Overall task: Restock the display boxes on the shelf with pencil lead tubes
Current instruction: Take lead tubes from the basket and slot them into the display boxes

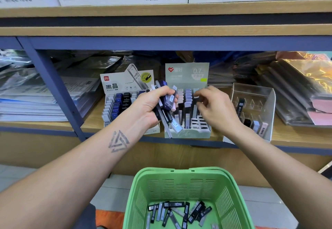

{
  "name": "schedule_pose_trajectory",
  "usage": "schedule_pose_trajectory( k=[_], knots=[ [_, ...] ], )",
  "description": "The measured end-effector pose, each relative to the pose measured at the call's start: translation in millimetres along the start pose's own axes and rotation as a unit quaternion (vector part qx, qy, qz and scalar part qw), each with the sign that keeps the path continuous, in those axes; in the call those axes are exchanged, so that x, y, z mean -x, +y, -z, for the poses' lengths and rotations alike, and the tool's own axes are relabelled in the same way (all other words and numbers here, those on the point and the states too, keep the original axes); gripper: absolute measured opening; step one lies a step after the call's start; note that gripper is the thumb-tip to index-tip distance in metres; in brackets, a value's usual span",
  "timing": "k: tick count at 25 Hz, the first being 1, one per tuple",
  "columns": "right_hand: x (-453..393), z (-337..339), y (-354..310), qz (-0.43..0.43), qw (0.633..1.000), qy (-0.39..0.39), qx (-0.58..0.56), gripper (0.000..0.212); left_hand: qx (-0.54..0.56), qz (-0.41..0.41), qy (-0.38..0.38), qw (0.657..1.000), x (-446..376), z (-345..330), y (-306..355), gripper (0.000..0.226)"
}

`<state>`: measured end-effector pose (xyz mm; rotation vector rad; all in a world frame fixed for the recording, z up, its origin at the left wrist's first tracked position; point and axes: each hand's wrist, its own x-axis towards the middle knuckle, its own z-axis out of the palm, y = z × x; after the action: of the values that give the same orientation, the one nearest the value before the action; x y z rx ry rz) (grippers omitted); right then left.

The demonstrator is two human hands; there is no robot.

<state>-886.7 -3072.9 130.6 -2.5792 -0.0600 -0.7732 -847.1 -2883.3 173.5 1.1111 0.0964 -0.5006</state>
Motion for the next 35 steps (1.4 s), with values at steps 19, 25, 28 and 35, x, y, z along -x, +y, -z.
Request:
schedule_pose_trajectory(
  k=[19, 25, 28, 35],
  knots=[
    [-4.4, -14.3, -14.8, 0.148, 0.98, 0.002, 0.131, 0.021, -0.008, 0.002, -0.007, 1.0, 3.3, 8.9, 9.5, 0.009],
    [-3.9, -12.6, -14.9, 0.15, 0.981, -0.005, 0.122, 0.031, -0.008, -0.004, -0.01, 1.0, 2.5, 6.0, 6.9, 0.004],
    [-3.4, -8.1, -23.3, 0.1, 0.995, 0.011, 0.005, 0.028, 0.014, -0.009, -0.015, 1.0, 3.0, 3.0, 5.9, 0.005],
    [9.1, 7.4, -51.9, -0.083, 0.911, -0.201, -0.35, 0.023, 0.061, -0.023, -0.007, 0.998, 0.1, 0.5, 5.8, 0.01]
  ],
)
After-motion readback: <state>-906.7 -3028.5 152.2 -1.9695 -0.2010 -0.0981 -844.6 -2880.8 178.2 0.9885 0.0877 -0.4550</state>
